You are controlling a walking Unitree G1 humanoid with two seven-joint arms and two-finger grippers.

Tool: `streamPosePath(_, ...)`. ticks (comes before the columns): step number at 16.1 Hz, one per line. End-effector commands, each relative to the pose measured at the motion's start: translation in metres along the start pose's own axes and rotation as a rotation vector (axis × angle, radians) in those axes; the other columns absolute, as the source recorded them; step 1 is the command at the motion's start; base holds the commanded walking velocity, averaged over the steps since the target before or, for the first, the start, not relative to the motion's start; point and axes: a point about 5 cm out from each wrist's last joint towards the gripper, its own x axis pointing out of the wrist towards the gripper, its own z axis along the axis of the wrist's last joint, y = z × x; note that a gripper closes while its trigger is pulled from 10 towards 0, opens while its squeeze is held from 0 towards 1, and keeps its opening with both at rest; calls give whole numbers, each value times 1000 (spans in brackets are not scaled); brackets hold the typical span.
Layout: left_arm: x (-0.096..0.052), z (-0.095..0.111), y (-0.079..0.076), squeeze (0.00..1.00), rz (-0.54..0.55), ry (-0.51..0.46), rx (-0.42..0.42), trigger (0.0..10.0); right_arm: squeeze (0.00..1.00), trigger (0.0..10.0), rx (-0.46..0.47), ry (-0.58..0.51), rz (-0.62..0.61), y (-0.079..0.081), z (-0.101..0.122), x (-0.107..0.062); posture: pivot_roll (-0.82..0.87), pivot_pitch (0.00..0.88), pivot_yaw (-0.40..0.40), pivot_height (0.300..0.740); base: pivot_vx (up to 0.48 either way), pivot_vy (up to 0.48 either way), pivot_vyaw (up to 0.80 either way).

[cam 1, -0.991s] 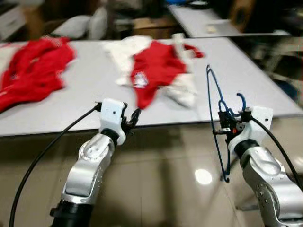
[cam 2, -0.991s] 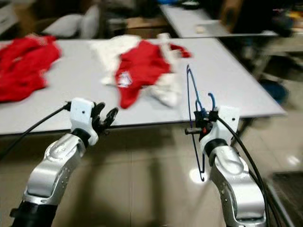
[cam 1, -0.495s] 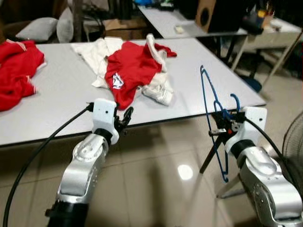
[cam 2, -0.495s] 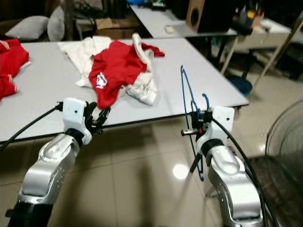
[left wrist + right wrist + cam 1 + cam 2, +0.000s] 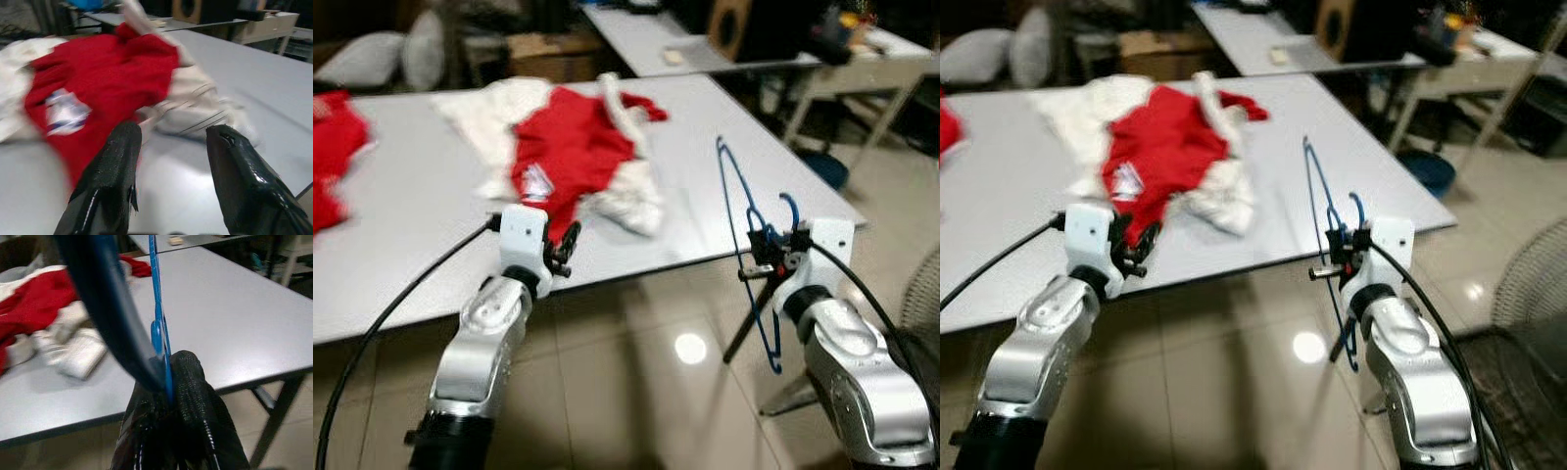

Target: Hang hanger

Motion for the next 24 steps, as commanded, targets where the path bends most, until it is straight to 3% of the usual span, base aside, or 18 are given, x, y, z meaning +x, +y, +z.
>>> streamPosePath(1,4,0,-8,0,-28,-4,3,10000,0,10000,-21,-14,-33,-9,2,-2,-86,0,-20,740,341,0,0)
streamPosePath(6,4,-4,-6,0,0,2,-12,10000,0,10000,-64,-37,-30,-26,9,-6,-107,0,-8,740,197,0,0)
streamPosePath(7,4,-4,-8,216,-7,-7,-32,10000,0,10000,-69,-36,-32,-30,9,-8,-114,0,-3,740,0,0,0)
streamPosePath(8,5,-2,-10,1000,-29,-36,-44,10000,0,10000,-98,-28,-21,-33,9,-9,-125,0,4,740,0,0,0)
streamPosePath(13,11,-11,12,1000,98,32,31,10000,0,10000,-123,-5,-13,-41,6,-15,-117,0,17,740,0,0,0)
streamPosePath(14,11,-15,11,1000,65,49,18,10000,0,10000,-119,-3,-7,-40,4,-17,-110,0,24,740,0,0,0)
streamPosePath(15,12,-17,9,925,41,58,14,10000,0,10000,-118,-2,-7,-41,3,-17,-110,0,26,740,0,0,0)
streamPosePath(16,13,-20,6,102,1,79,16,10000,0,10000,-116,0,-7,-40,1,-16,-109,0,32,740,0,0,0)
streamPosePath(17,15,-21,11,0,9,91,50,10000,0,10000,-115,-1,6,-34,0,-15,-103,0,33,740,0,0,0)
streamPosePath(20,13,-28,38,0,179,167,84,10000,0,10000,-134,39,81,-18,-12,-16,-91,0,55,740,0,0,0)
streamPosePath(23,13,-31,50,0,231,196,143,10000,0,10000,-140,43,137,-6,-17,-18,-74,0,50,740,0,0,0)
streamPosePath(24,13,-34,51,0,219,213,145,6863,0,10000,-132,39,160,0,-18,-18,-68,0,46,740,0,0,0)
